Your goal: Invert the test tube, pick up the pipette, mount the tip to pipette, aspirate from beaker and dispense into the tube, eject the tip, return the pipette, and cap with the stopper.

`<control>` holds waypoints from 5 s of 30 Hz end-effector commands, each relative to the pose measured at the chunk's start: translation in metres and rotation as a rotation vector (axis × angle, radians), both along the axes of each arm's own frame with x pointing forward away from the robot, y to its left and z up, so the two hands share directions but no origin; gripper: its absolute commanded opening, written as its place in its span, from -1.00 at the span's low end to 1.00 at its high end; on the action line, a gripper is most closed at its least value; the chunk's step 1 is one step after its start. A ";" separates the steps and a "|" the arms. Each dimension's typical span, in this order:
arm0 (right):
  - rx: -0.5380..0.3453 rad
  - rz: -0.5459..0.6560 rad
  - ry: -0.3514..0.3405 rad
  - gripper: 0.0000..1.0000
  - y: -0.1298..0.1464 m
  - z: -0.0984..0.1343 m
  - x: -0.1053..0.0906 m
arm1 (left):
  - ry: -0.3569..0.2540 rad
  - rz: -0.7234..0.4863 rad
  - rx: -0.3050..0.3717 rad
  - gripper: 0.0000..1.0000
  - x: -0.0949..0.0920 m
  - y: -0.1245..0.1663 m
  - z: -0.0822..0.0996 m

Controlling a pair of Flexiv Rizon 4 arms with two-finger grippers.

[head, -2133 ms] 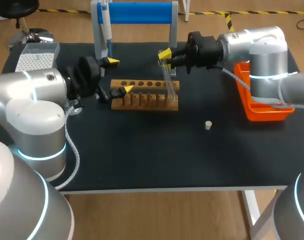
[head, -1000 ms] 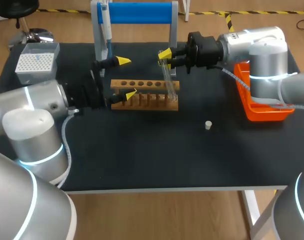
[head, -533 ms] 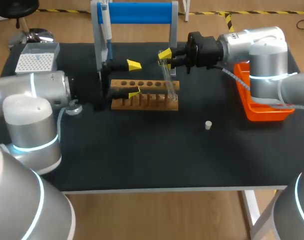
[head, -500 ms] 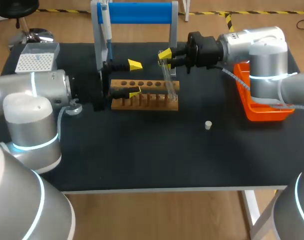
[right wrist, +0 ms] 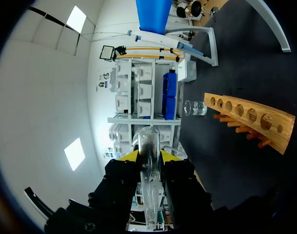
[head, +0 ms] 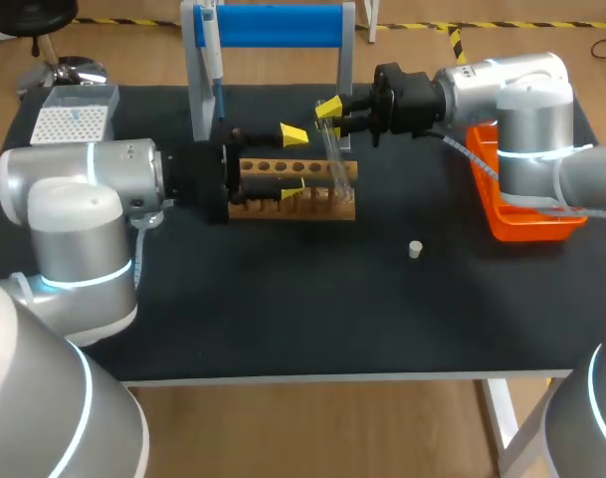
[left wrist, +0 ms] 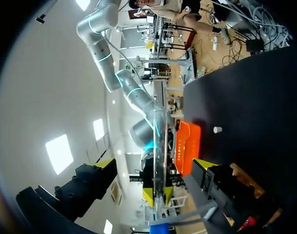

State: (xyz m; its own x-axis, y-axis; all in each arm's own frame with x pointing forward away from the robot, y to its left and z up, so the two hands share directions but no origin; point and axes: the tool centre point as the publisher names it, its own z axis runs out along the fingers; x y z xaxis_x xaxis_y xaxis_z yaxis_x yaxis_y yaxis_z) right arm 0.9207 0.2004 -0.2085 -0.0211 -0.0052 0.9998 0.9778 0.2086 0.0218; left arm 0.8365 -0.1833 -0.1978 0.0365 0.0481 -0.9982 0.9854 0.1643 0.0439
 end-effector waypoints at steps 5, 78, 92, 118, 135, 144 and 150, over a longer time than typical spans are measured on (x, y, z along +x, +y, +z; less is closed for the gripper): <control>-0.003 0.002 0.000 -1.00 -0.001 0.001 0.000 | -0.020 -0.037 -0.001 1.00 -0.005 -0.025 0.005; -0.003 0.002 0.000 -0.65 -0.001 0.001 0.000 | 0.020 -0.039 0.017 -1.00 -0.003 -0.063 -0.010; -0.003 0.002 0.000 1.00 -0.001 0.001 0.000 | 0.053 -0.016 0.020 -1.00 -0.001 -0.062 -0.010; -0.067 -0.071 -0.474 1.00 -0.093 0.012 -0.026 | 0.053 -0.016 0.020 -1.00 -0.001 -0.062 -0.010; -0.268 -0.194 -0.899 1.00 -0.110 -0.009 -0.046 | 0.053 -0.016 0.020 -1.00 -0.001 -0.062 -0.010; -0.359 -0.200 -1.046 1.00 -0.116 -0.029 -0.054 | 0.053 -0.016 0.020 -1.00 -0.001 -0.062 -0.010; -0.409 -0.177 -1.139 1.00 -0.115 -0.042 -0.055 | 0.053 -0.016 0.020 -1.00 -0.001 -0.062 -0.010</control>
State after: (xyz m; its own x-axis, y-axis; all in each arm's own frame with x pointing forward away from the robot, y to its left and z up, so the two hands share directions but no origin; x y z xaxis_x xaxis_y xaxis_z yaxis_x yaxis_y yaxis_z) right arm 0.8694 0.0829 -0.2483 -0.8646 0.3488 0.3616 0.4612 0.2653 0.8467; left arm 0.8354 -0.2436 -0.2080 -0.0166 0.0675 -0.9976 0.9894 0.1453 -0.0067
